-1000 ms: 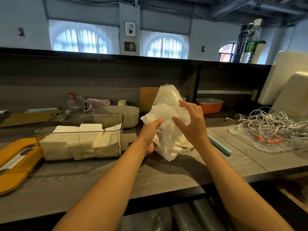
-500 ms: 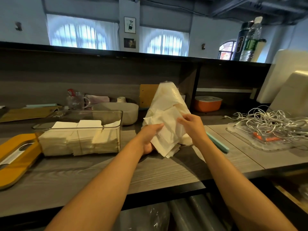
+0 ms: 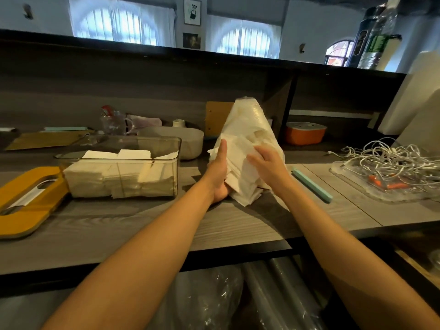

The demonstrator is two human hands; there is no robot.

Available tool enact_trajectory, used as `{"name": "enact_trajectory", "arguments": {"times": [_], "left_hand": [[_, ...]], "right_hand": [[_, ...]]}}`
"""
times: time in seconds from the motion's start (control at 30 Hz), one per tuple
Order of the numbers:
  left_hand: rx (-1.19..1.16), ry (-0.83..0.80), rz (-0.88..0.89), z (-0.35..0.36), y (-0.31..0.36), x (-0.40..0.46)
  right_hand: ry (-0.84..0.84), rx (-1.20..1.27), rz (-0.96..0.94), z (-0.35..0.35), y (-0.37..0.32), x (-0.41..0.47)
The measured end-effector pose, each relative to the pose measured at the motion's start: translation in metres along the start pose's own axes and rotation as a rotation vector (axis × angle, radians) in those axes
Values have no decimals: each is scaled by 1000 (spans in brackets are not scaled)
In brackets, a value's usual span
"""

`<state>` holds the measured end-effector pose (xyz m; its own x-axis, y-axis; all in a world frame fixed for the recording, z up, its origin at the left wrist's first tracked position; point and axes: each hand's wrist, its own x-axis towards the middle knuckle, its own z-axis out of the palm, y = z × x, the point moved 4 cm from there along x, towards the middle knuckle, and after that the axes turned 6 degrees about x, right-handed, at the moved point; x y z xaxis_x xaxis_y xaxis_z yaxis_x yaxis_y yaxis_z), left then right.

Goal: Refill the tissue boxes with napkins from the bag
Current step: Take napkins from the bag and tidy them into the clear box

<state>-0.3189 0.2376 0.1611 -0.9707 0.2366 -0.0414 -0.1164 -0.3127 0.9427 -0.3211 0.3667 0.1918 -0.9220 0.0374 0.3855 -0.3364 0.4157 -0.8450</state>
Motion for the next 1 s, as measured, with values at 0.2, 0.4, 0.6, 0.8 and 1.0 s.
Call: {"name": "enact_trajectory", "arguments": {"times": [0.2,0.4,0.6,0.8,1.0], "left_hand": [[85,-17,42,1,-2,1],[96,-2,33,-1,-2,0],[5,126,-14,-9,-11,13],[-135,160,6,-9,-9,12],[-186,184,138,4,-5,2]], "right_hand": [[-80,-256,46,2,-4,-8],[-35,27,123,-6,-6,-9],[199,722,351,-24,8,-5],[315,926,435,-32,11,-6],[199,1068,355,-19,2,-3]]}}
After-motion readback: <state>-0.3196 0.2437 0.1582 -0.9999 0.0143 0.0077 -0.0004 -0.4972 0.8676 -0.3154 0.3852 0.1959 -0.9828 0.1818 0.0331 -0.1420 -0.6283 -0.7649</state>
